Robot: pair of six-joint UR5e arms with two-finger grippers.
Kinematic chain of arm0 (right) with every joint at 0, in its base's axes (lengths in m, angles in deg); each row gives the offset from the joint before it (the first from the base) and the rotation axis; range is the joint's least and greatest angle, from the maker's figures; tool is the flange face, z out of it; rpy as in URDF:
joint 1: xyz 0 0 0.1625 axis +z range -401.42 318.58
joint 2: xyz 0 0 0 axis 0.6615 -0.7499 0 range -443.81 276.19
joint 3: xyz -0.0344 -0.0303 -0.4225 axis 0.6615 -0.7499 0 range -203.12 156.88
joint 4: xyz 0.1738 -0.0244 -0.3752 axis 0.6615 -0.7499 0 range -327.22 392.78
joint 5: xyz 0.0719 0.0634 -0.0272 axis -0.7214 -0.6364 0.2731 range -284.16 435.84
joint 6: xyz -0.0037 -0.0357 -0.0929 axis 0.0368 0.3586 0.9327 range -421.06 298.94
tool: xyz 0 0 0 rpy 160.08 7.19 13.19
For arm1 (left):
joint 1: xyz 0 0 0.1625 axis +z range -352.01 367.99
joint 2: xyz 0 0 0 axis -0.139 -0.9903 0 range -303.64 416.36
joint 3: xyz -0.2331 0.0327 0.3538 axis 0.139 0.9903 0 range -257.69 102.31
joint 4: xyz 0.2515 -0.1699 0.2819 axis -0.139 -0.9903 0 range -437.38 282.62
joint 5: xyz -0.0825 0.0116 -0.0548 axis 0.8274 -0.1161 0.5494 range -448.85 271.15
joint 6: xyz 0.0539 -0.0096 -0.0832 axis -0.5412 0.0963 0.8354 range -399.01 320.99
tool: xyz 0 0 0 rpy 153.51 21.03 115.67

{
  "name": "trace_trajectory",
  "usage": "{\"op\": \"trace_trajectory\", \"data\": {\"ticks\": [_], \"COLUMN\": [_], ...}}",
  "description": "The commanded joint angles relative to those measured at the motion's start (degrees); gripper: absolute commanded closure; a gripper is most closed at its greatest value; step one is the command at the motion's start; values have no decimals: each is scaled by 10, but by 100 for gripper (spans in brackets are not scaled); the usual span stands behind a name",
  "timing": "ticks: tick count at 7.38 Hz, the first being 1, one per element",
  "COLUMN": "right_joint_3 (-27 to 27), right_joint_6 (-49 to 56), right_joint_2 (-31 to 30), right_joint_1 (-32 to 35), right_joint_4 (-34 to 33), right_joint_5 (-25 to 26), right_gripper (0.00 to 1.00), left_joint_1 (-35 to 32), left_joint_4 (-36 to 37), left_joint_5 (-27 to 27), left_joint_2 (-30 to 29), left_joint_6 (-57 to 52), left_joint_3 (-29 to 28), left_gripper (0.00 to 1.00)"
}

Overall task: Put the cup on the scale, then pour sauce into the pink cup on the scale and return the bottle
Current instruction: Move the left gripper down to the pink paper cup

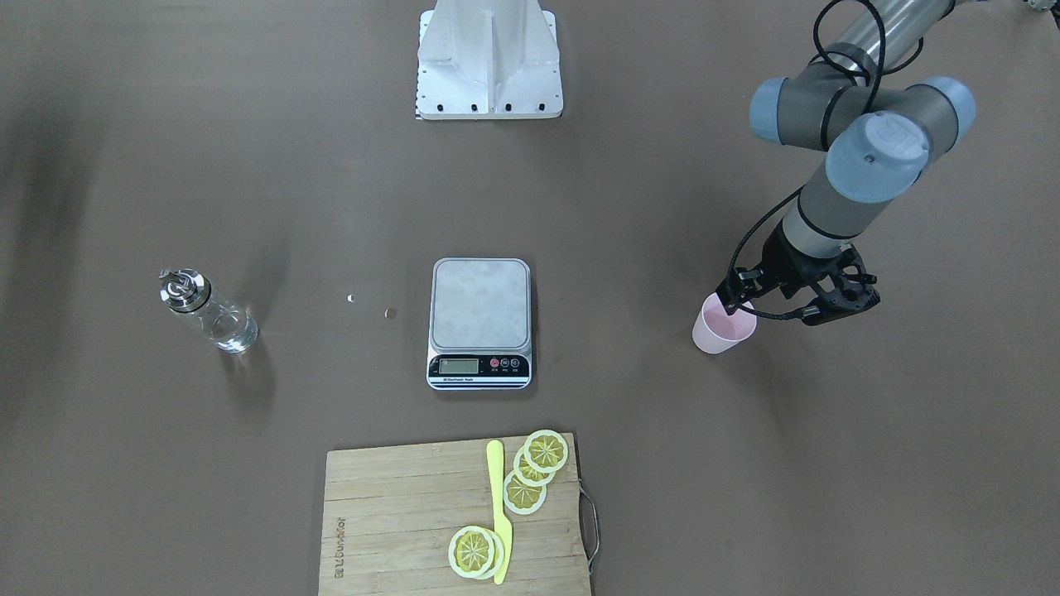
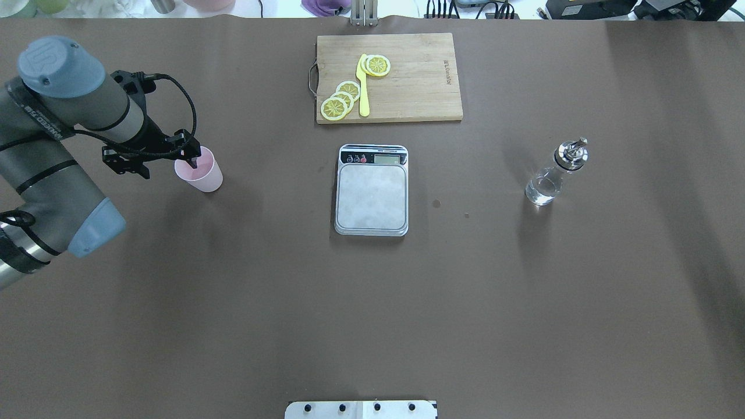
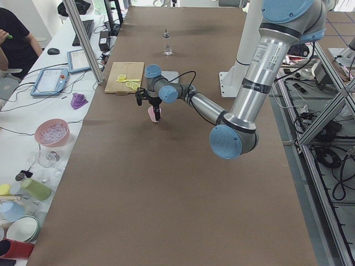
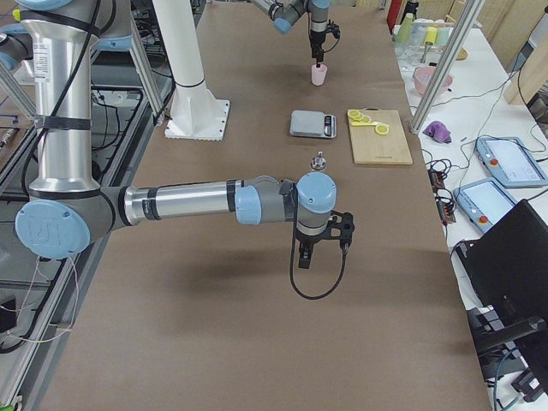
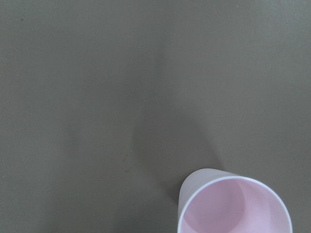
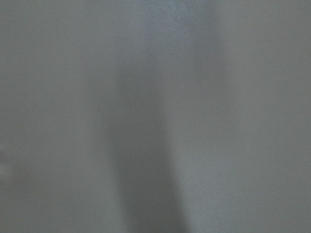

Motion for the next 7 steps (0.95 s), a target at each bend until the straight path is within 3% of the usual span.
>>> {"op": "trace_trajectory", "data": {"ticks": [1, 5, 7], "right_joint_3": [1, 1, 1], "right_joint_6": [0, -1, -1], "right_joint_2": [-1, 0, 0], "right_joint_1": [0, 0, 0], "right_joint_4": [0, 0, 0], "right_joint_5": [0, 1, 1], "right_gripper": [0, 0, 0], "left_joint_1": [1, 1, 1], "left_joint_4": [-2, -23, -58], "left_joint_5": [0, 0, 0], "left_joint_2": [-8, -12, -13], "left_joint_6": [0, 1, 5], "left_joint_3": [-16, -30, -44], "left_gripper": [24, 51, 70]}}
